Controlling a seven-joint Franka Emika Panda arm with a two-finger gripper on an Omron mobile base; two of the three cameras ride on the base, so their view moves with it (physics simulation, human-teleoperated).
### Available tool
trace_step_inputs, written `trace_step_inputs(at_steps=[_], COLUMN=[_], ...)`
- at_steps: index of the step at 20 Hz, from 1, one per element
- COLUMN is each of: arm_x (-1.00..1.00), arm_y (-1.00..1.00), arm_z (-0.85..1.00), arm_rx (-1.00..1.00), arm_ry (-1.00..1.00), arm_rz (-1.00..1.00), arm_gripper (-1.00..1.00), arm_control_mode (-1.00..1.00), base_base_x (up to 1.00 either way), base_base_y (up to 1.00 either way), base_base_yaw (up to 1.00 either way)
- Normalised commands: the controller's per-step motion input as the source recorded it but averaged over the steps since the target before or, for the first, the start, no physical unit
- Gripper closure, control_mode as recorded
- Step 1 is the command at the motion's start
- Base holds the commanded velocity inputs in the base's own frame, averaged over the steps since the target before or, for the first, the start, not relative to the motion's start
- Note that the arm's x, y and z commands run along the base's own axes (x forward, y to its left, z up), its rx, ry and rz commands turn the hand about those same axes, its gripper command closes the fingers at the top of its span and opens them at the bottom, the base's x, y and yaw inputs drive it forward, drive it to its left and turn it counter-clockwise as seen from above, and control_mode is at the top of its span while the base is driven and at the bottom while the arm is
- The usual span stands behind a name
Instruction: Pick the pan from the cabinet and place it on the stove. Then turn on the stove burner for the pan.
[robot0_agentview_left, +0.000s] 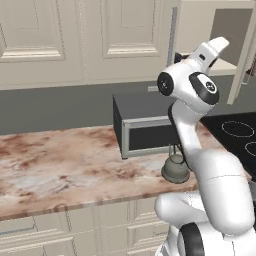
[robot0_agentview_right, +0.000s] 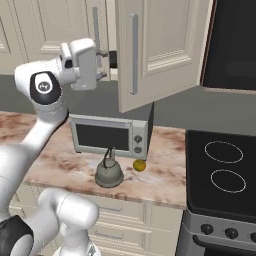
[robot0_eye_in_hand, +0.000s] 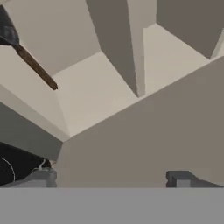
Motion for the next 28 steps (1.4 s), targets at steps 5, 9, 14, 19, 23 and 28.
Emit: trace_step_inputs(at_steps=[5, 9, 14, 19, 23, 28], arm_x=[0.52, 0.29, 0.24, -0.04, -0.20, -0.01], arm_y=[-0.35, -0.61, -0.61, -0.68, -0.74, -0.87], arm_z=[-0.10, -0.01, 0.00, 0.00, 0.00, 0.00], arm_rx=[-0.06, -0.01, 0.00, 0.00, 0.00, 0.00], arm_ry=[0.16, 0.17, 0.20, 0.12, 0.08, 0.12], arm_rz=[-0.13, -0.11, -0.11, -0.13, -0.15, -0.12], arm_gripper=[-1.00, -1.00, -1.00, -1.00, -1.00, -1.00], arm_control_mode=[-1.00, -1.00, -1.00, -1.00, -1.00, -1.00], base_base_x=[0.00, 0.00, 0.00, 0.00, 0.00, 0.00], base_base_y=[0.00, 0.00, 0.00, 0.00, 0.00, 0.00], base_base_yaw=[0.00, 0.00, 0.00, 0.00, 0.00, 0.00])
